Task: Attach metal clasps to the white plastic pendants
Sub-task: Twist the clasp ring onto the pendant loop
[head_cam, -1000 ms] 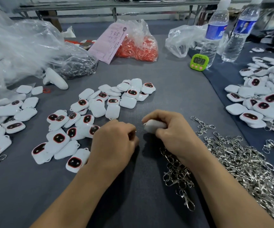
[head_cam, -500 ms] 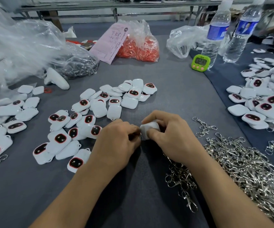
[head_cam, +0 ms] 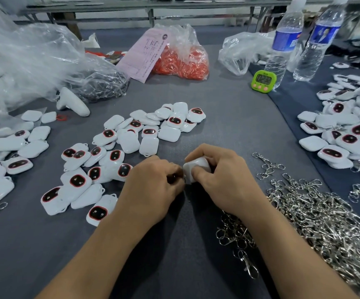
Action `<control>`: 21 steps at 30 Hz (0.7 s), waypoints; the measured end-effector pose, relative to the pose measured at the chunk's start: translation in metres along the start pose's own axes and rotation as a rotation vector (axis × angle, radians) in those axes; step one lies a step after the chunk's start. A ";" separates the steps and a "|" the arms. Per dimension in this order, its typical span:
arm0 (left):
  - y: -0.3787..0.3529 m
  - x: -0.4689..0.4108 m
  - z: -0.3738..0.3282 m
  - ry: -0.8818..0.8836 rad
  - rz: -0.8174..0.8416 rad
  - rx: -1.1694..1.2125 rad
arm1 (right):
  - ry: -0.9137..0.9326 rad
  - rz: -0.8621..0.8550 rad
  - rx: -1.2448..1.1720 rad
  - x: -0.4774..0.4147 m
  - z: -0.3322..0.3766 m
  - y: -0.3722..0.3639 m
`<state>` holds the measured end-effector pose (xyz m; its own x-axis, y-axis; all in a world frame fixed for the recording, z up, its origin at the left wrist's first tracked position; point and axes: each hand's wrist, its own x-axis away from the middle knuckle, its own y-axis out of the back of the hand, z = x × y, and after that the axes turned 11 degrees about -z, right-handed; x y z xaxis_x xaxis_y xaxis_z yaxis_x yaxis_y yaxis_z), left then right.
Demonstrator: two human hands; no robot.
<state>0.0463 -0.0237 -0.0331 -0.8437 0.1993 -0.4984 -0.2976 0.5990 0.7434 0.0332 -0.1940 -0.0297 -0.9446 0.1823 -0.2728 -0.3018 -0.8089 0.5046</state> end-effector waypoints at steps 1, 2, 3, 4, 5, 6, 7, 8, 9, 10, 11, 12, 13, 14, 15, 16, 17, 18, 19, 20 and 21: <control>0.000 0.000 0.000 -0.002 0.000 0.003 | 0.002 -0.002 0.000 0.000 0.000 0.000; 0.000 0.000 -0.001 -0.005 0.000 0.004 | 0.002 -0.001 0.003 0.000 0.001 0.000; 0.001 0.000 -0.001 -0.008 -0.001 0.003 | 0.001 0.002 0.009 0.000 0.001 0.000; 0.001 0.000 -0.001 -0.009 -0.001 -0.001 | -0.002 0.008 0.013 0.001 0.002 0.000; 0.001 0.001 -0.002 -0.011 0.000 -0.009 | -0.005 0.016 0.014 0.001 0.002 0.000; 0.001 0.001 -0.002 -0.014 -0.001 -0.021 | -0.007 0.023 0.014 0.001 0.003 0.000; 0.001 0.002 -0.003 -0.019 -0.003 -0.035 | -0.008 0.027 0.012 0.001 0.003 0.000; 0.001 0.002 -0.003 -0.022 -0.005 -0.050 | -0.010 0.030 0.007 0.001 0.003 0.000; 0.001 0.002 -0.004 -0.020 -0.007 -0.064 | -0.016 0.031 -0.002 0.001 0.003 0.000; 0.001 0.002 -0.005 -0.014 -0.013 -0.078 | -0.028 0.034 -0.014 0.000 0.002 0.001; 0.001 0.002 -0.006 -0.009 -0.019 -0.093 | -0.044 0.038 -0.028 0.000 0.002 0.001; 0.001 0.003 -0.007 -0.009 -0.024 -0.109 | -0.062 0.041 -0.041 -0.001 0.002 0.002; 0.000 0.003 -0.008 -0.013 -0.028 -0.127 | -0.080 0.043 -0.053 -0.001 0.001 0.002; 0.000 0.003 -0.008 -0.019 -0.036 -0.146 | -0.098 0.045 -0.064 -0.002 0.001 0.002; 0.001 0.004 -0.009 -0.021 -0.045 -0.162 | -0.117 0.049 -0.074 -0.002 0.001 0.001; 0.000 0.005 -0.010 -0.021 -0.057 -0.173 | -0.132 0.052 -0.080 -0.002 0.001 0.001; 0.000 0.005 -0.010 -0.025 -0.070 -0.182 | -0.143 0.054 -0.085 -0.001 0.000 0.001; 0.000 0.006 -0.011 -0.028 -0.082 -0.189 | -0.156 0.057 -0.088 -0.001 0.001 0.001; 0.000 0.006 -0.012 -0.028 -0.093 -0.190 | -0.175 0.062 -0.099 -0.001 0.001 0.001; 0.000 0.006 -0.013 -0.022 -0.106 -0.181 | -0.203 0.067 -0.127 -0.002 0.001 0.001; 0.000 0.006 -0.013 -0.011 -0.119 -0.157 | -0.242 0.071 -0.175 -0.003 0.002 0.002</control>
<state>0.0350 -0.0328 -0.0304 -0.7934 0.1433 -0.5916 -0.4621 0.4907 0.7387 0.0350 -0.1953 -0.0267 -0.9720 0.2332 -0.0281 -0.2274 -0.9045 0.3609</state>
